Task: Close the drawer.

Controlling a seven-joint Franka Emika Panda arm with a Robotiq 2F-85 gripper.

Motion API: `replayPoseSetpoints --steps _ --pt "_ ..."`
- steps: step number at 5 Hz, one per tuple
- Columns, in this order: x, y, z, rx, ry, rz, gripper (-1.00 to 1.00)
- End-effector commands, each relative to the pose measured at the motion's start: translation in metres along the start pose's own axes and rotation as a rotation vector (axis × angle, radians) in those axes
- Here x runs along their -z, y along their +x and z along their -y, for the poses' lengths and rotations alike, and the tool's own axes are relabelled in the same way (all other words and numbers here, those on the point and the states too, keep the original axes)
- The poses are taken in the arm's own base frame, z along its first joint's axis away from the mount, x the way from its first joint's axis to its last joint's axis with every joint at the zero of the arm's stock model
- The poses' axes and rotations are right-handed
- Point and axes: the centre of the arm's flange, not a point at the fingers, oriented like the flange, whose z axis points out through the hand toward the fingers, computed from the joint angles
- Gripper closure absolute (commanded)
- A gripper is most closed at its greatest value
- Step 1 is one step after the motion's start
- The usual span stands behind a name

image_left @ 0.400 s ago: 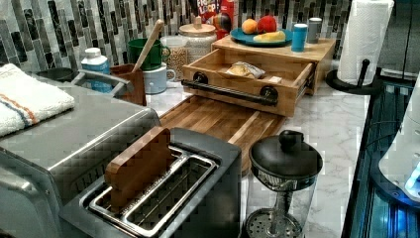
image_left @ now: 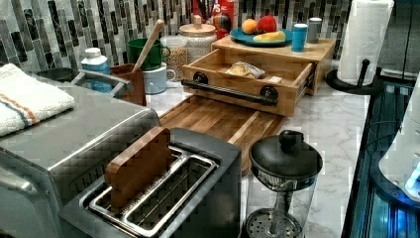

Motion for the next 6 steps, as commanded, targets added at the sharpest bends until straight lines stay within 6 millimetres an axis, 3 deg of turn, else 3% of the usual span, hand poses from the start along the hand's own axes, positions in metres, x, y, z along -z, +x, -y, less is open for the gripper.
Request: replayPoseSetpoints --steps 1,4,5,6 --pt "-0.006 -0.019 0.021 0.166 -0.009 -0.005 -1.0" --pt "-0.043 -0.081 0.052 0.619 0.054 -0.006 -1.0" --pt "-0.062 -0.094 0.055 0.702 0.047 -0.01 -0.7" --pt "-0.088 -0.107 0.059 0.755 0.022 -0.032 1.0"
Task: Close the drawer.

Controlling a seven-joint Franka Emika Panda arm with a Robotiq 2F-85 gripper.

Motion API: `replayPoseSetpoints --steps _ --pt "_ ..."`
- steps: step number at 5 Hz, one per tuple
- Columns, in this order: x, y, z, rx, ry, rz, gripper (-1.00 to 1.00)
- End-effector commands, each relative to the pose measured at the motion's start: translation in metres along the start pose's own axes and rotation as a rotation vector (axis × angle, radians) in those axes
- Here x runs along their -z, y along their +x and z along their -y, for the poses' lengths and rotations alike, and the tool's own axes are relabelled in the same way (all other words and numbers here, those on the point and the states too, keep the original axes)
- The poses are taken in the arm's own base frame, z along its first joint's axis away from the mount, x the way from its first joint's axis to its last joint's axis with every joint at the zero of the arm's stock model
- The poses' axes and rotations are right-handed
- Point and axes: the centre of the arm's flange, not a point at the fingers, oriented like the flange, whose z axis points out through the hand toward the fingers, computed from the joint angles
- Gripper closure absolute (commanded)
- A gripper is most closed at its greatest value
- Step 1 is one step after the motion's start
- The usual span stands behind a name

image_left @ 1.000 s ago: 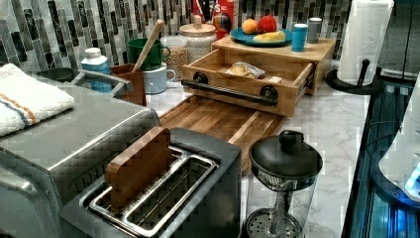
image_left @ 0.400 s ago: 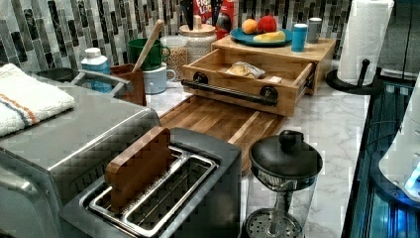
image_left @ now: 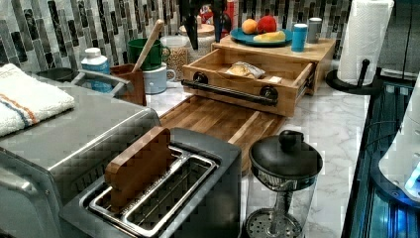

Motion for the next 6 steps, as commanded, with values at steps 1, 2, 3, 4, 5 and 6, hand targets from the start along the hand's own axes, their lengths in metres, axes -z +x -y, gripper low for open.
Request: replayPoseSetpoints --steps 1,2,3,4,5,6 --pt "-0.034 -0.033 0.073 0.239 -0.032 -0.03 1.0" --pt "-0.059 -0.03 0.073 0.265 -0.03 -0.038 1.0" --pt "-0.087 -0.029 0.069 0.271 -0.042 -0.041 1.0" --pt "-0.11 -0.028 0.058 0.307 -0.044 -0.037 1.0" --pt "-0.129 -0.032 0.05 0.333 -0.079 -0.063 1.0" --pt "-0.136 -0.036 0.039 0.348 -0.071 -0.049 1.0"
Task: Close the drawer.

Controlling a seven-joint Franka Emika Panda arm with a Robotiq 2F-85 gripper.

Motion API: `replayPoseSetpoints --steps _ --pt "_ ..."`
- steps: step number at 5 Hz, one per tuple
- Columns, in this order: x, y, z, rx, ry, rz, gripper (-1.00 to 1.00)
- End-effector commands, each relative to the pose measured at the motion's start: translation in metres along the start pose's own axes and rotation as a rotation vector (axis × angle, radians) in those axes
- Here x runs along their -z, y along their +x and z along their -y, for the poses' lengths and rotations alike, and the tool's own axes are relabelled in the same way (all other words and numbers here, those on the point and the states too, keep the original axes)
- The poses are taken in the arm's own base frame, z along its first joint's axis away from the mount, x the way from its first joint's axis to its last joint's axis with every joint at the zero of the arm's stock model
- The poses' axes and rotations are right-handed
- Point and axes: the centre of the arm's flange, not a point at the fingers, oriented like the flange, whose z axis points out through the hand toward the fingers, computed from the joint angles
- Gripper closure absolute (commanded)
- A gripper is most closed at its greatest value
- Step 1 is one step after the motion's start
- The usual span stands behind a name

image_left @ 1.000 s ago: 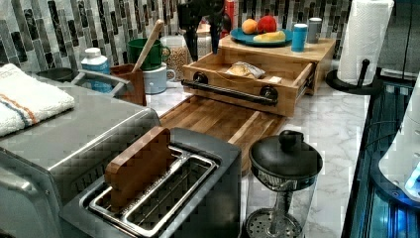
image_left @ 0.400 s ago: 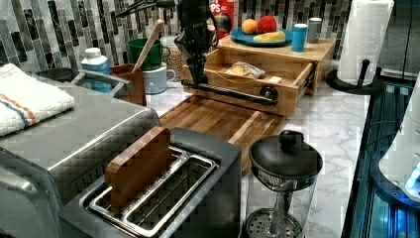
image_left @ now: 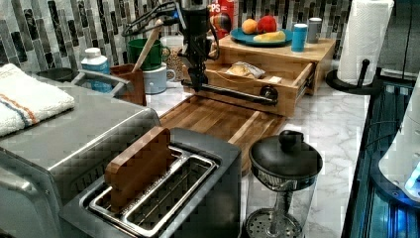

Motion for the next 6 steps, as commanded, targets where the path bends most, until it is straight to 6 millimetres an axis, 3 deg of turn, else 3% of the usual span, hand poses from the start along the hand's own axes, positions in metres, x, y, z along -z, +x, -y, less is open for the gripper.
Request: replayPoseSetpoints --steps 1,2,3,6 --pt "-0.04 -0.026 -0.009 0.092 0.043 0.084 1.0" --pt "-0.053 -0.032 -0.023 0.106 0.062 0.063 1.0" --pt "-0.051 -0.031 -0.041 0.129 0.03 0.044 1.0" --pt "-0.051 -0.017 -0.14 0.179 0.017 0.044 1.0"
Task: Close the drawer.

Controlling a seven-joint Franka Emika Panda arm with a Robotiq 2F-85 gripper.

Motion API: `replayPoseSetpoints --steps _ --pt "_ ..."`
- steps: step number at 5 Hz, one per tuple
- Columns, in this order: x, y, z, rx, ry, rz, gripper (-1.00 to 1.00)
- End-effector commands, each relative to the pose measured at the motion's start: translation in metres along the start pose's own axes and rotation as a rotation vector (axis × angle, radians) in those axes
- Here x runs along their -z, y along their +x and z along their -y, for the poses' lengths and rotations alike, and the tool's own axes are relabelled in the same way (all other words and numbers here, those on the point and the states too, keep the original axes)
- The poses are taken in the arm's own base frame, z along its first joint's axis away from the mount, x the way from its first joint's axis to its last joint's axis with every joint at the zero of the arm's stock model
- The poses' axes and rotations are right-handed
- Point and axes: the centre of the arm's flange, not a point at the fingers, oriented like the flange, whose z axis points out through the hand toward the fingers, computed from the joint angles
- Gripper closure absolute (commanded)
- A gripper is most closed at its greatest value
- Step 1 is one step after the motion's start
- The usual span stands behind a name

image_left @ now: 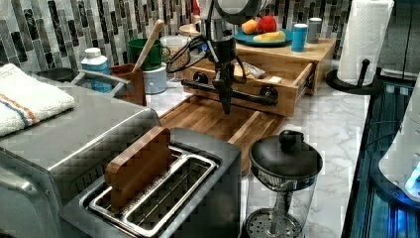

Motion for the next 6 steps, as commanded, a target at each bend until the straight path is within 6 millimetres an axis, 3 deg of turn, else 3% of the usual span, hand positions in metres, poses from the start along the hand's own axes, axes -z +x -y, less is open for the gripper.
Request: replayPoseSetpoints --steps 1,4,6 --pt "0.042 0.006 -0.136 -0.027 -0.024 -0.062 1.0" --pt "0.039 -0.028 -0.273 -0.083 -0.09 -0.09 1.0" --pt "0.042 -0.05 -0.338 -0.069 -0.112 -0.106 1.0"
